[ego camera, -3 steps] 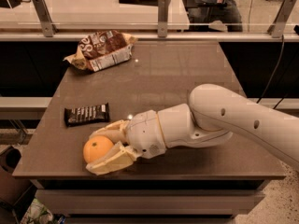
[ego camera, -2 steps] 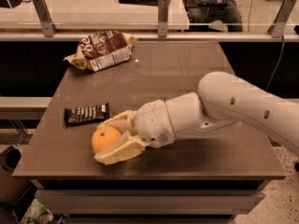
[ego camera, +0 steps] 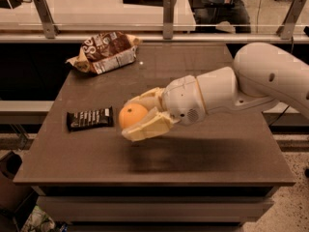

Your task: Move orange near brown chip bag

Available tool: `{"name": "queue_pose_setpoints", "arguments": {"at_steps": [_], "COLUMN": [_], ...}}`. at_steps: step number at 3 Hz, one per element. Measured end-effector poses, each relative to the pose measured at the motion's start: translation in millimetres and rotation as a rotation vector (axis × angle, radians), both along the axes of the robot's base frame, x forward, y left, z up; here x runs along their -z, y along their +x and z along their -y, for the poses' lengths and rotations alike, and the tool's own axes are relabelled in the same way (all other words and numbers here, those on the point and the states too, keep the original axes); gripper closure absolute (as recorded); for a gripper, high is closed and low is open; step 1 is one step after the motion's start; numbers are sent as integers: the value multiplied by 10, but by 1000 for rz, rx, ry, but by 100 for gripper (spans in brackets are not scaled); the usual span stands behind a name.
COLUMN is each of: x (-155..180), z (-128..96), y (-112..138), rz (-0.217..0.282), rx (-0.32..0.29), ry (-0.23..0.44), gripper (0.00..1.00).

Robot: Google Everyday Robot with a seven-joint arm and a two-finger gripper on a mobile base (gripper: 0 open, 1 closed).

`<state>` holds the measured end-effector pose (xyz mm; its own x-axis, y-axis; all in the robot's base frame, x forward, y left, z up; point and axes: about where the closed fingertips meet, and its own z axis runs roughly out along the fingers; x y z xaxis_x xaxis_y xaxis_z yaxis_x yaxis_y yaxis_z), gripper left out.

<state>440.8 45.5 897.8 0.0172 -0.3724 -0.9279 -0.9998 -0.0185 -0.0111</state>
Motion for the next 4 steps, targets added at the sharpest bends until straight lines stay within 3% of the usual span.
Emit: {"name": "queue_pose_setpoints", "arguments": {"at_steps": [1,2,3,4], "x": [-112,-217,-357,-592], "z": [213,438,667,908], "y": [206,672,1128,1609], "rz": [55,157,221,236], "rx": [114,281,414,550], "ry": [34,129,166,138], "gripper": [100,100,100,100]}}
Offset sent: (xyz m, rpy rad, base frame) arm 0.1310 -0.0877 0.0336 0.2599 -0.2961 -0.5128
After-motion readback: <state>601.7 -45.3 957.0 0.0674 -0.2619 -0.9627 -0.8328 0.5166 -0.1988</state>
